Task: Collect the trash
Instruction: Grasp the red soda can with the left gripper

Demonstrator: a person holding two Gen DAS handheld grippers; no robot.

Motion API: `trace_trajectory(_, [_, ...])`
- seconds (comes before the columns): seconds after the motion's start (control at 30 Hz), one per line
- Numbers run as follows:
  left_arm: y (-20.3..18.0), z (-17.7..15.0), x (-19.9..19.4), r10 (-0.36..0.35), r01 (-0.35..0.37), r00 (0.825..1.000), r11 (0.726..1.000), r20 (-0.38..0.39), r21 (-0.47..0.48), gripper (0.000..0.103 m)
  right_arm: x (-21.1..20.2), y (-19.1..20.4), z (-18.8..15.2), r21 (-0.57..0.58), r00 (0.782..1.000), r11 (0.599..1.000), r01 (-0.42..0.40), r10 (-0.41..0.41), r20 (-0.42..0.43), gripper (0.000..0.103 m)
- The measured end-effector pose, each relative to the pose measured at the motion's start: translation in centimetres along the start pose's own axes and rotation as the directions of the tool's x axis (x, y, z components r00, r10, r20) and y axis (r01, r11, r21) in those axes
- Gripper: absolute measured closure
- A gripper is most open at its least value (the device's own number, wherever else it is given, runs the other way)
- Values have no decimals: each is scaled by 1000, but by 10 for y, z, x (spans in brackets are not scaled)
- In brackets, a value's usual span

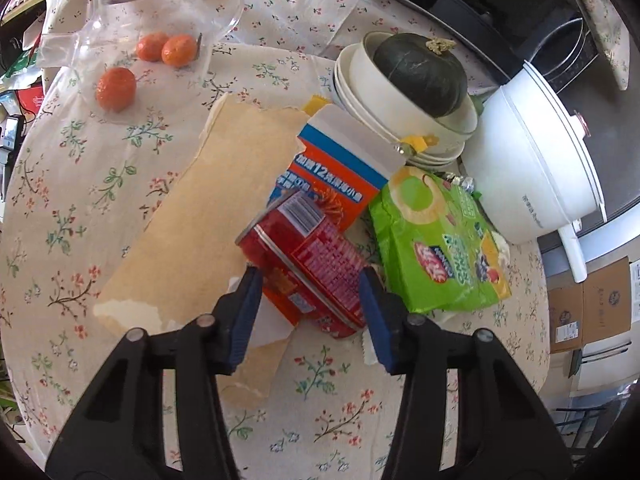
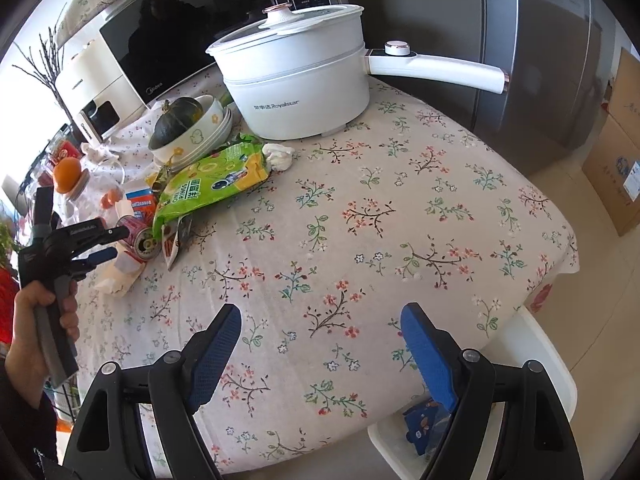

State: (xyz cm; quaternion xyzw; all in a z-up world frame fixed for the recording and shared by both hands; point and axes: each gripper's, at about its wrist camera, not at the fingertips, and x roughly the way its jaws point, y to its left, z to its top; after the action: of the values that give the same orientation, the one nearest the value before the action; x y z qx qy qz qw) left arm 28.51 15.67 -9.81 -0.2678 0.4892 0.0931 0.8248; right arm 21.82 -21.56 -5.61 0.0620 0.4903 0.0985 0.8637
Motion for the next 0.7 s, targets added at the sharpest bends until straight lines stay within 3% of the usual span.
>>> trace_trajectory(0.13, [-7,13,6,41,-41,999,999,3,0,50,6,-3,-1,2,1000,1000,-5,5,-23,19])
trace_trajectory(0.3, [-8,23,22,80,-81,996,997,-48,-18,44,7,-8,-2,0,1000,1000,17,-17,-26,19])
trace_trajectory(0.4, [-7,21,26,77,-79,996,996,-46,-29,43,6,-9,-2,4,1000,1000,18,-18,-25,19])
trace_trajectory(0.7, [-16,-13,-3,59,-58,998,991,-2,121,46,6,-11,-1,10,1000,1000,18,-18,-26,19])
